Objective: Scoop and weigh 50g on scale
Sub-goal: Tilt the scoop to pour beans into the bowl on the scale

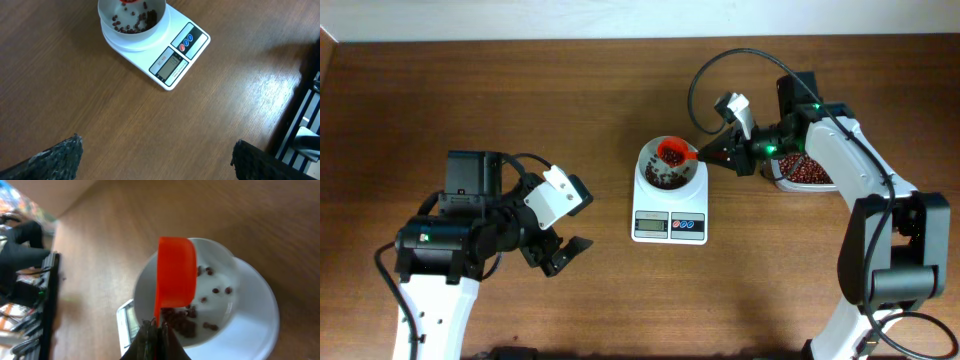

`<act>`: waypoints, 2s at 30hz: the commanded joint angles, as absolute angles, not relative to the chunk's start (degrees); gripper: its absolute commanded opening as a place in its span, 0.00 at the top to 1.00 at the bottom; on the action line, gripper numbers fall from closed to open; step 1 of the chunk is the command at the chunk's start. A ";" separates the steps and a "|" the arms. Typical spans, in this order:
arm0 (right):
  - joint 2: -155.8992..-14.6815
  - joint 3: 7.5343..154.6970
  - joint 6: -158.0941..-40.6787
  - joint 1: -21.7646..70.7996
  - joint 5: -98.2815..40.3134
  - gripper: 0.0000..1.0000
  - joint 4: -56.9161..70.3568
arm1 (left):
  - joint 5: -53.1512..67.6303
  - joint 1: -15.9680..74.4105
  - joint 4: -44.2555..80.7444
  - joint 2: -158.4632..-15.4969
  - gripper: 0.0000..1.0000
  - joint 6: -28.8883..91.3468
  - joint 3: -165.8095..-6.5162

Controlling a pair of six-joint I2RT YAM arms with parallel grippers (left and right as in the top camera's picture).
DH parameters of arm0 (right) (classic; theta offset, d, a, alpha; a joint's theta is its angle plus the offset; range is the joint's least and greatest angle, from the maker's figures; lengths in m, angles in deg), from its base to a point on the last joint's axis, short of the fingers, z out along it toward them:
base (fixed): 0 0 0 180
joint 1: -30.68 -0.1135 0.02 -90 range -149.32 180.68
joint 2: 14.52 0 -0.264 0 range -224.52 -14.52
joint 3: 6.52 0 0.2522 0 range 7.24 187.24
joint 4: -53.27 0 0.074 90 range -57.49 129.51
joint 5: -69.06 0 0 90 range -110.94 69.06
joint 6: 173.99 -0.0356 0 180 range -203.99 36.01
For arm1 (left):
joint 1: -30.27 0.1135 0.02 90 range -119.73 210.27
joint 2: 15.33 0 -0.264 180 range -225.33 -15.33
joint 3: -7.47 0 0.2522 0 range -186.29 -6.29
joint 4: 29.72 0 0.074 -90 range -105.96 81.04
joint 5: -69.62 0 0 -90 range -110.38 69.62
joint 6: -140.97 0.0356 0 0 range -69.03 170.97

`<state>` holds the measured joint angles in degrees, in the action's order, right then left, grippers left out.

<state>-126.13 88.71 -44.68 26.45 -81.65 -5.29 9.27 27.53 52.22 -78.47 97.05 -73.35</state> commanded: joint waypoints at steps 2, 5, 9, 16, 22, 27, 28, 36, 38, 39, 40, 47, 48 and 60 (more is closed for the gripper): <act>-125.63 88.91 -45.55 26.19 -80.80 0.96 -4.31 | 10.26 27.81 52.29 -78.38 0.01 97.79 -73.79; -125.47 88.91 -43.98 26.19 -82.02 0.96 -4.33 | 10.26 27.81 52.29 -78.38 0.01 97.79 -73.79; -125.41 88.91 -47.72 26.19 -80.56 0.96 -4.87 | 10.26 27.81 52.29 -78.38 0.01 97.79 -73.79; -125.34 88.91 -46.14 26.19 -82.61 0.96 -5.90 | 10.26 27.81 52.26 -78.38 0.01 97.79 -73.79; -125.19 88.91 -48.28 26.15 -80.23 0.96 -4.74 | 10.26 27.81 52.29 -78.38 0.01 97.79 -73.79; -124.91 88.91 -42.97 26.15 -83.31 0.96 -6.95 | 10.26 27.81 52.29 -78.38 0.01 97.79 -73.79; -124.93 88.91 -47.19 26.19 -78.81 0.96 -4.72 | 10.26 27.81 52.29 -78.38 0.01 97.79 -73.79; -124.49 88.91 -39.32 26.26 -82.81 0.96 -7.56 | 10.26 27.81 52.29 -78.38 0.01 97.79 -73.79; -124.47 88.91 -39.26 26.19 -82.76 0.96 -6.67 | 10.26 27.81 52.26 -78.38 0.01 97.79 -73.79; -124.49 88.91 -42.78 26.19 -79.44 0.96 -4.81 | 10.26 27.81 52.29 -78.38 0.01 97.79 -73.79; -124.27 88.91 -42.89 26.19 -82.26 0.96 -5.75 | 10.26 27.81 52.29 -78.38 0.01 97.79 -73.79; -124.16 88.91 -42.47 26.23 -82.78 0.96 -4.39 | 10.26 27.81 52.29 -78.38 0.01 97.79 -73.79; -123.94 88.91 -39.63 26.17 -85.87 0.96 -6.16 | 10.26 27.81 52.29 -78.38 0.01 97.79 -73.79; -122.90 88.91 -35.43 26.04 -83.29 0.96 -8.11 | 10.26 27.81 52.29 -78.38 0.01 97.79 -73.79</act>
<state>-125.63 88.73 -39.91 26.45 -81.76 -5.68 9.27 27.53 52.20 -78.51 97.05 -73.35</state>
